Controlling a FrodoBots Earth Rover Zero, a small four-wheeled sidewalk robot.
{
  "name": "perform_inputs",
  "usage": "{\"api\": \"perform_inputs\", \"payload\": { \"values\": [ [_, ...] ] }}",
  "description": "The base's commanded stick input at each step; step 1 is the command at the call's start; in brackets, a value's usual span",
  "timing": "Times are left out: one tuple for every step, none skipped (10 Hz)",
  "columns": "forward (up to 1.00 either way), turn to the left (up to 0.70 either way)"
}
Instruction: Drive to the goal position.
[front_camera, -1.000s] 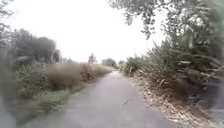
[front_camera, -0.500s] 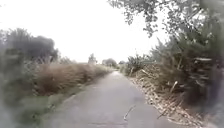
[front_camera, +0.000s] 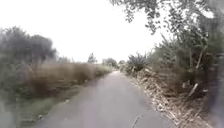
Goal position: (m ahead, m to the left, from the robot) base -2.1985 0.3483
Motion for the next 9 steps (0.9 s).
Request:
{"api": "perform_inputs", "payload": {
  "values": [
    [0.7,0.0],
    [0.52,0.0],
    [0.29,0.0],
    [0.06,0.0],
    [0.0,0.0],
    [0.0,0.0],
    [0.0,0.0],
    [0.22,0.0],
    [0.48,0.0]
  ]
}}
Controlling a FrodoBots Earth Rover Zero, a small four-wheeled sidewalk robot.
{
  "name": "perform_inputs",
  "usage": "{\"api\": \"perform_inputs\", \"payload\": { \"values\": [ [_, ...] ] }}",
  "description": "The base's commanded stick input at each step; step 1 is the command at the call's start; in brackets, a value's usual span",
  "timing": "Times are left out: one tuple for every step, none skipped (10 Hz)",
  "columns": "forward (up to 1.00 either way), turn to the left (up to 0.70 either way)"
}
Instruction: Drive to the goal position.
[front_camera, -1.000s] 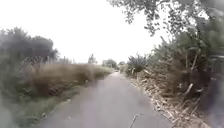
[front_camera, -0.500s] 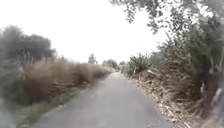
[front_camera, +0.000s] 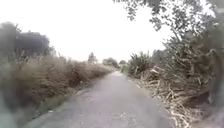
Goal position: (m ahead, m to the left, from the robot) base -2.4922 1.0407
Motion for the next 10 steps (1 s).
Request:
{"api": "perform_inputs", "payload": {
  "values": [
    [0.7,0.0],
    [0.7,0.0],
    [0.7,0.0],
    [0.7,0.0],
    [0.7,0.0],
    [0.7,0.0],
    [0.7,0.0],
    [0.7,0.0],
    [0.7,0.0],
    [0.7,0.0]
  ]
}}
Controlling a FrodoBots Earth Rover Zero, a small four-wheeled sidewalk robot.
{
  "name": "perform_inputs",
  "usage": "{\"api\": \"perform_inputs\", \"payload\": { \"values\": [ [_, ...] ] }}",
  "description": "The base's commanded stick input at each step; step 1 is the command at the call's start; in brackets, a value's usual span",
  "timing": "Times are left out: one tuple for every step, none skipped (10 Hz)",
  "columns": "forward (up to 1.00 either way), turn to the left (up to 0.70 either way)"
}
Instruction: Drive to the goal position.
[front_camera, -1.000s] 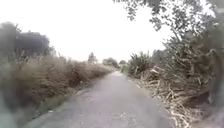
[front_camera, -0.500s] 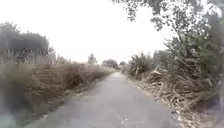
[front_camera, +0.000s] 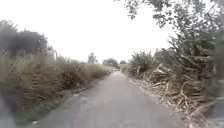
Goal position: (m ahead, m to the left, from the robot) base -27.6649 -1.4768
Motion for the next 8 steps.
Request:
{"api": "perform_inputs", "payload": {
  "values": [
    [0.7,0.0],
    [0.7,0.0],
    [0.0,0.0],
    [0.0,0.0],
    [0.0,0.0],
    [0.0,0.0],
    [0.0,0.0],
    [0.0,0.0]
  ]
}}
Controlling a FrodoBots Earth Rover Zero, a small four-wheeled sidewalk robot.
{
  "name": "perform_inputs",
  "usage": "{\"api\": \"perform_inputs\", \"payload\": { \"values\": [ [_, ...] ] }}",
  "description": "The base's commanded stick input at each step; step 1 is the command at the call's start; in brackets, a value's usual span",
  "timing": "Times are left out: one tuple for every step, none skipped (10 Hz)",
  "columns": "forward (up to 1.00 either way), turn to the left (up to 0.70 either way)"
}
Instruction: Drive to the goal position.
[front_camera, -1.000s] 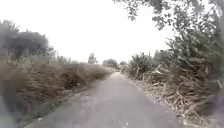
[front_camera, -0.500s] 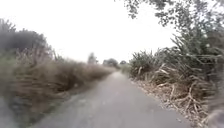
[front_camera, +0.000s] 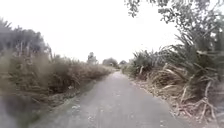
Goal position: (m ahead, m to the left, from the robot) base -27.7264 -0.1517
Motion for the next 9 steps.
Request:
{"api": "perform_inputs", "payload": {
  "values": [
    [0.0,-0.09],
    [0.0,-0.2],
    [0.0,-0.7],
    [0.0,-0.7],
    [0.0,-0.7],
    [0.0,-0.7],
    [0.0,-0.7],
    [0.0,-0.7],
    [0.0,-0.7]
  ]
}}
